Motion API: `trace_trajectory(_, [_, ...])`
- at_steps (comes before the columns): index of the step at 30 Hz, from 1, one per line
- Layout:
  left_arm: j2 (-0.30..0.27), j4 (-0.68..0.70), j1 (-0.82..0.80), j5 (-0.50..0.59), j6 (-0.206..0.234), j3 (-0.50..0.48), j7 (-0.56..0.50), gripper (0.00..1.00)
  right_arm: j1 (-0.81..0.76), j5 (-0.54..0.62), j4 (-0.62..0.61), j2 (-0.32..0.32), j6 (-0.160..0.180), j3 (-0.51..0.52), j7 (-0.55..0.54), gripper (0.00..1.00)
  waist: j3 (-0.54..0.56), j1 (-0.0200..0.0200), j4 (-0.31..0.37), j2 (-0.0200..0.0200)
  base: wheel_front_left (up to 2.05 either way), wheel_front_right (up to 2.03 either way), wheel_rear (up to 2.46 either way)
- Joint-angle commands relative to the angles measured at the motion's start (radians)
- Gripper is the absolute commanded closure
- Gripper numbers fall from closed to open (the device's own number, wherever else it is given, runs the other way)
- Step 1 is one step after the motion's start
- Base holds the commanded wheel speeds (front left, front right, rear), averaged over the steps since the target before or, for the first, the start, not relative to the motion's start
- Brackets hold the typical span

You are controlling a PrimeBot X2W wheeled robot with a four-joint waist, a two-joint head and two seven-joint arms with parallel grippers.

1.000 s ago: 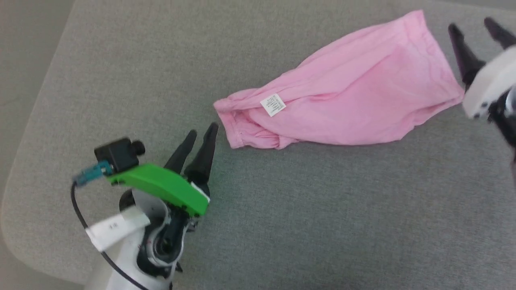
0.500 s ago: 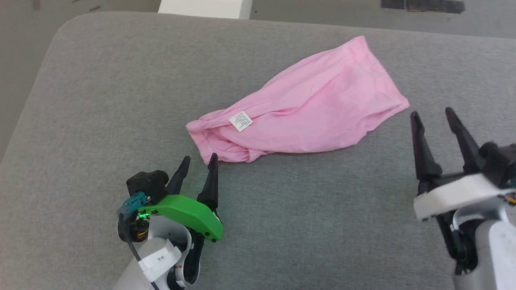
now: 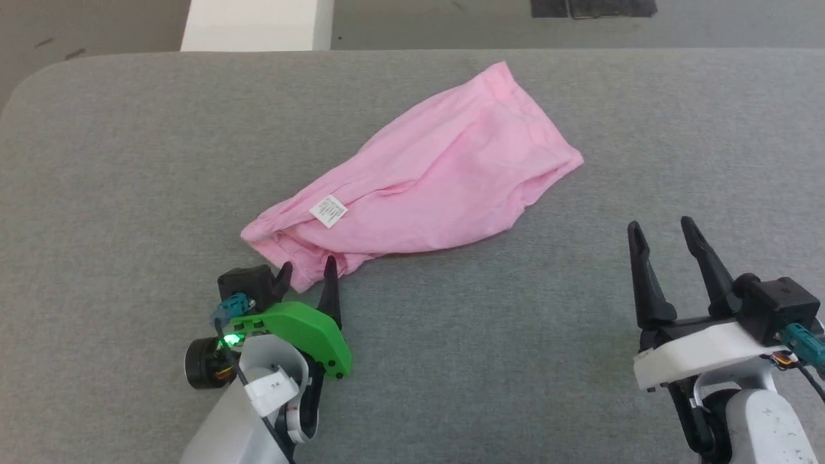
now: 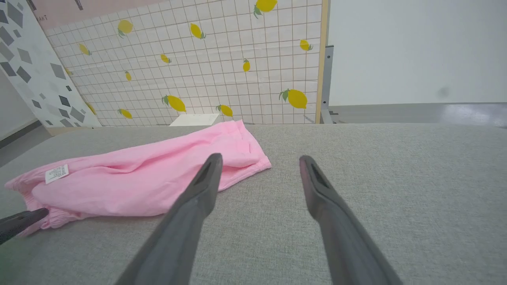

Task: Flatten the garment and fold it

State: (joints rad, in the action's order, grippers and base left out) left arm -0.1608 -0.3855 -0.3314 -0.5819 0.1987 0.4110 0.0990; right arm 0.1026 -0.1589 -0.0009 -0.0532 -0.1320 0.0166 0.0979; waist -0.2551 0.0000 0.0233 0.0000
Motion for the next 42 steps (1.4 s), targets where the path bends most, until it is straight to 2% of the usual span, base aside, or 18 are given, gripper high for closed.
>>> trace_trajectory(1, [0.001, -0.017, -0.019, -0.002, -0.004, 0.008, -0.011, 0.00, -0.002, -0.009, 0.004, 0.002, 0.001, -0.005, 0.010, 0.00, 0.000, 0.0000, 0.021, 0.0000, 0.00, 0.00, 0.00])
trace_trajectory(11, [0.005, -0.106, -0.056, 0.006, -0.026, 0.066, -0.102, 0.00, 0.003, -0.028, 0.015, 0.003, 0.001, -0.021, 0.010, 0.00, -0.009, 0.0000, 0.032, 0.0000, 0.00, 0.00, 0.00])
trace_trajectory(12, [0.004, -0.115, -0.060, 0.007, -0.029, 0.072, -0.113, 0.31, 0.003, -0.028, 0.016, 0.003, 0.001, -0.024, 0.008, 0.00, -0.011, 0.0000, 0.032, 0.0000, 0.00, 0.00, 0.00])
trace_trajectory(13, [0.003, -0.126, -0.065, 0.009, -0.031, 0.080, -0.127, 0.98, 0.005, -0.028, 0.016, 0.003, 0.001, -0.027, 0.006, 0.00, -0.012, 0.0000, 0.031, 0.0000, 0.00, 0.00, 0.00])
trace_trajectory(19, [0.003, -0.142, -0.077, 0.006, -0.041, 0.092, -0.142, 1.00, 0.041, -0.013, 0.027, 0.003, 0.001, -0.027, -0.026, 0.00, -0.021, 0.0000, 0.021, 0.0000, 0.00, 0.00, 0.00])
trace_trajectory(24, [-0.001, -0.119, -0.083, 0.006, -0.045, 0.092, -0.124, 1.00, 0.154, 0.037, 0.087, 0.003, 0.001, -0.004, -0.092, 0.00, -0.035, 0.0000, -0.007, 0.0000, 0.00, 0.00, 0.00])
trace_trajectory(31, [0.003, -0.078, -0.105, 0.013, -0.060, 0.109, -0.115, 1.00, 0.389, 0.110, 0.322, 0.001, 0.001, 0.041, -0.185, 0.00, -0.075, 0.0000, -0.067, 0.0000, 0.00, 0.00, 0.00])
trace_trajectory(36, [0.012, -0.065, -0.123, 0.016, -0.069, 0.122, -0.112, 1.00, 0.532, 0.157, 0.511, 0.002, 0.001, 0.102, -0.304, 0.00, -0.103, 0.0000, -0.098, 0.0000, 0.00, 0.00, 0.00])
trace_trajectory(42, [0.020, -0.059, -0.139, 0.018, -0.078, 0.134, -0.105, 1.00, 0.644, 0.202, 0.666, 0.002, 0.001, 0.150, -0.461, 0.00, -0.128, 0.0000, -0.119, 0.0000, 0.00, 0.00, 0.00])
